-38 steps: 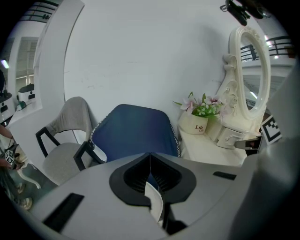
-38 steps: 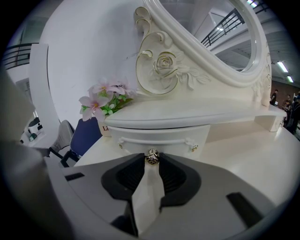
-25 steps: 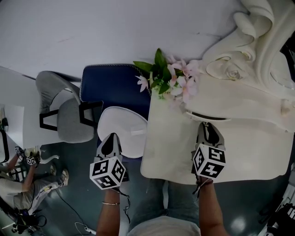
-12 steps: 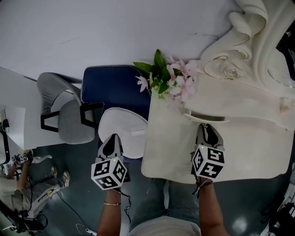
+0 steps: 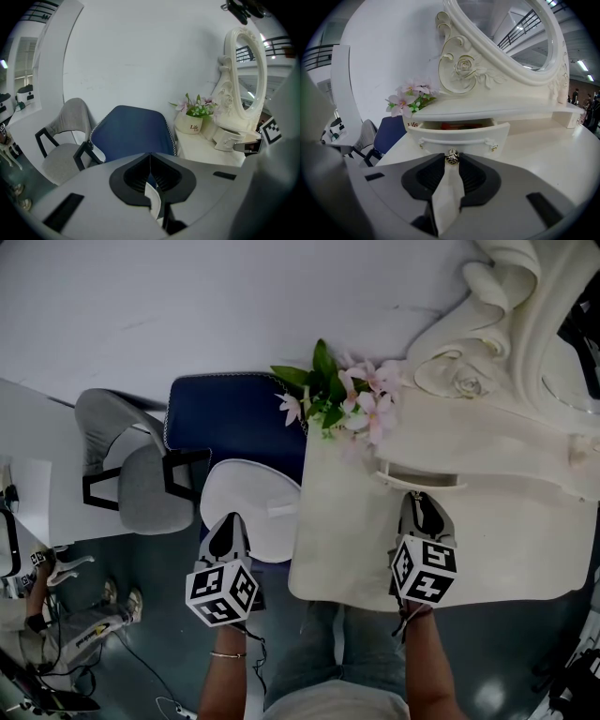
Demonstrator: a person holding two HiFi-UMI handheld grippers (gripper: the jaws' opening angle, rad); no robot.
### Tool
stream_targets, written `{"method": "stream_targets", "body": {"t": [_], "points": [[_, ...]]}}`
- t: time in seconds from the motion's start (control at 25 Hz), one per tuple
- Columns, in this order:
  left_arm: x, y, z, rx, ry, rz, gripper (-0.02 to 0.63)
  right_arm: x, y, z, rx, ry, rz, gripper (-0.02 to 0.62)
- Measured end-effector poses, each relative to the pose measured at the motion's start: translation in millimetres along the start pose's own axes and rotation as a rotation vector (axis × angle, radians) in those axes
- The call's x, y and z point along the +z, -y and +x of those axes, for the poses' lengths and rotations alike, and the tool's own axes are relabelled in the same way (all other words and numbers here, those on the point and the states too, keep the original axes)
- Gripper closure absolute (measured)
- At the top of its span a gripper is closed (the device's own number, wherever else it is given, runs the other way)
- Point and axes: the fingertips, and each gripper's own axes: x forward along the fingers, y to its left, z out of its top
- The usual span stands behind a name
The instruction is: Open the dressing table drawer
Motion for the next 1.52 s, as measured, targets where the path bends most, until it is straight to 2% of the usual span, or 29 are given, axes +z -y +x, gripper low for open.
{"method": "stream_targets", "body": {"t": [1.52], "points": [[-8.3, 2.0, -10.1, -0.018, 0.004, 0.014, 0.584, -14.5, -0.2, -14.8, -0.005, -0.001, -0.004, 0.494]]}}
